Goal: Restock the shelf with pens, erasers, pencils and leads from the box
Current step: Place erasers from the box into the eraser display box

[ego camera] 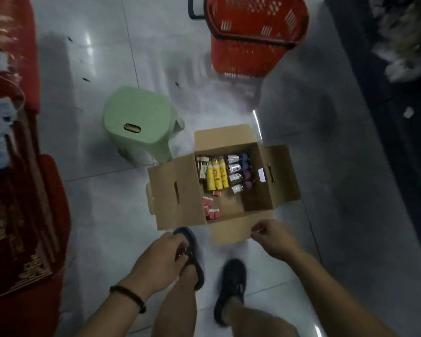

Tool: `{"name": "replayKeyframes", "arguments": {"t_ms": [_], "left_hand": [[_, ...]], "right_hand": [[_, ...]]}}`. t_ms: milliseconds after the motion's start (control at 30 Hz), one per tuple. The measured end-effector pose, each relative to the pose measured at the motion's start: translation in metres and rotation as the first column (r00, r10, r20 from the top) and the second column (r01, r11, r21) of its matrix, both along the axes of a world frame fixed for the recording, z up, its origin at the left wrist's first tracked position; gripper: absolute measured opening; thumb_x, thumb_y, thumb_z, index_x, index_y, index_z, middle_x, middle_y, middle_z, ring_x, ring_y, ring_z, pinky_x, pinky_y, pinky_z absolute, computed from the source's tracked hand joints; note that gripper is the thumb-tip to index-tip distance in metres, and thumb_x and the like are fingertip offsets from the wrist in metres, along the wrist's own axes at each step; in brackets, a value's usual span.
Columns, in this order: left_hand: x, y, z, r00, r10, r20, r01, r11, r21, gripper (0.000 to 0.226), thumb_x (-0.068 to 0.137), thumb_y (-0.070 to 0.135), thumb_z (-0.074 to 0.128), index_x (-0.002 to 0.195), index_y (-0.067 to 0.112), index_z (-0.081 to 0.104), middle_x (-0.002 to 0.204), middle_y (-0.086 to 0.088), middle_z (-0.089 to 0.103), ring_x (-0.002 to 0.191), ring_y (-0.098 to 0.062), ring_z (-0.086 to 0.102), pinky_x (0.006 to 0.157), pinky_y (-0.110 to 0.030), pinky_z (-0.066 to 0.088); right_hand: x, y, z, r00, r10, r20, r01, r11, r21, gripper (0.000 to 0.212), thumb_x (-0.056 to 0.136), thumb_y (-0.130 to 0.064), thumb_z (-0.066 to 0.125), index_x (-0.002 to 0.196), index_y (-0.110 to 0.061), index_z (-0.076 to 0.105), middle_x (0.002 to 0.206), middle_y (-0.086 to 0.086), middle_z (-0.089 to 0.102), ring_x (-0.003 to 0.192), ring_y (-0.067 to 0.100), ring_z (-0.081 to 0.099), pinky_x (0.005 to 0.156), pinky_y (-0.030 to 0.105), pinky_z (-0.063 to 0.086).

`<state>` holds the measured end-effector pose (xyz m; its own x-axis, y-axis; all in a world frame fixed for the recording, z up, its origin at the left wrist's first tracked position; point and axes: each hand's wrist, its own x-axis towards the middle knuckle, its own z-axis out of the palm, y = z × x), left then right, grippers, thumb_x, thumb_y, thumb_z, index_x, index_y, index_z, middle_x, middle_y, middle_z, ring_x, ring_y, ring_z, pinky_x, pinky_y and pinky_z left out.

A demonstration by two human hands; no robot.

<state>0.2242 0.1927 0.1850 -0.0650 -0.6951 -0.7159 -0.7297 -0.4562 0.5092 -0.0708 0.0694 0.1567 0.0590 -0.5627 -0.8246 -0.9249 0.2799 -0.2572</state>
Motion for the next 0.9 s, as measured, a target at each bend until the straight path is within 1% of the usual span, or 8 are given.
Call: {"name": "replayKeyframes", "arguments": {"t_ms": [67,233,333,400,467,600,767,900], "left_hand": [[-0.005,-0.024,-0.058,0.999,0.037,-0.018,-0.037,0.999,0.033,0.022,0.101,0.022,0.066,0.120,0.033,0.063,0.115,0.011,0.059,0.101,-0.009,0.060,0.094,-0.029,0.055],[-0.042,-0.073,-0.206,0.990,0.126,-0.060,-0.120,0.989,0.092,0.020,0.098,0.018,0.068,0.109,0.033,0.060,0.102,0.011,0.056,0.093,-0.011,0.059,0.088,-0.036,0.057],[-0.065,-0.090,-0.285,0.957,0.282,-0.062,-0.276,0.957,0.091,0.018,0.097,0.019,0.070,0.101,0.031,0.057,0.099,0.006,0.059,0.092,-0.015,0.060,0.084,-0.038,0.057],[-0.076,-0.093,-0.329,0.908,0.418,-0.024,-0.415,0.906,0.079,0.023,0.094,0.020,0.075,0.097,0.030,0.055,0.094,0.002,0.060,0.087,-0.017,0.061,0.078,-0.036,0.056],[-0.086,-0.092,-0.359,0.847,0.532,-0.008,-0.530,0.846,0.061,0.032,0.091,0.013,0.079,0.095,0.030,0.052,0.088,-0.001,0.059,0.081,-0.018,0.061,0.071,-0.032,0.053],[-0.098,-0.078,-0.383,0.792,0.610,-0.016,-0.610,0.792,-0.006,0.043,0.089,-0.006,0.072,0.094,0.031,0.050,0.086,-0.002,0.056,0.077,-0.018,0.057,0.069,-0.028,0.049],[-0.102,-0.076,-0.385,0.766,0.642,-0.018,-0.643,0.766,-0.008,0.040,0.093,-0.002,0.072,0.097,0.033,0.050,0.090,-0.002,0.055,0.078,-0.014,0.055,0.067,-0.018,0.043],[-0.103,-0.079,-0.385,0.746,0.665,-0.021,-0.665,0.747,0.007,0.042,0.090,-0.003,0.075,0.095,0.032,0.051,0.089,-0.002,0.056,0.078,-0.017,0.056,0.069,-0.025,0.049]], "right_hand": [[0.009,-0.023,-0.059,0.999,0.038,0.003,-0.038,0.999,0.030,0.024,0.099,-0.033,0.071,0.118,-0.020,0.073,0.109,-0.002,0.070,0.099,0.015,0.066,0.085,0.030,0.053],[0.035,-0.071,-0.238,0.985,0.173,-0.014,-0.171,0.980,0.101,0.027,0.097,-0.027,0.070,0.123,-0.023,0.072,0.128,0.005,0.068,0.112,0.023,0.067,0.099,0.036,0.057],[0.049,-0.085,-0.335,0.960,0.280,-0.011,-0.275,0.949,0.153,0.040,0.097,-0.026,0.073,0.136,-0.020,0.066,0.139,0.011,0.056,0.124,0.027,0.061,0.104,0.034,0.052],[0.051,-0.081,-0.386,0.957,0.289,-0.023,-0.279,0.941,0.193,0.045,0.097,-0.031,0.071,0.140,-0.025,0.061,0.142,0.013,0.051,0.126,0.030,0.056,0.100,0.032,0.049],[0.047,-0.072,-0.426,0.932,0.363,-0.009,-0.354,0.914,0.200,0.048,0.094,-0.035,0.071,0.140,-0.033,0.059,0.139,0.013,0.052,0.123,0.032,0.057,0.101,0.037,0.051],[0.042,-0.054,-0.467,0.885,0.465,0.021,-0.460,0.865,0.200,0.052,0.092,-0.044,0.071,0.143,-0.038,0.061,0.131,0.012,0.053,0.115,0.034,0.060,0.105,0.045,0.052],[0.039,-0.049,-0.486,0.918,0.393,0.048,-0.396,0.911,0.114,0.042,0.084,-0.037,0.078,0.125,-0.030,0.074,0.119,0.007,0.066,0.111,0.027,0.061,0.098,0.039,0.054],[0.043,-0.058,-0.478,0.952,0.296,0.072,-0.303,0.946,0.113,0.033,0.078,-0.034,0.088,0.106,-0.020,0.077,0.102,0.003,0.069,0.094,0.021,0.064,0.076,0.026,0.045]]}}
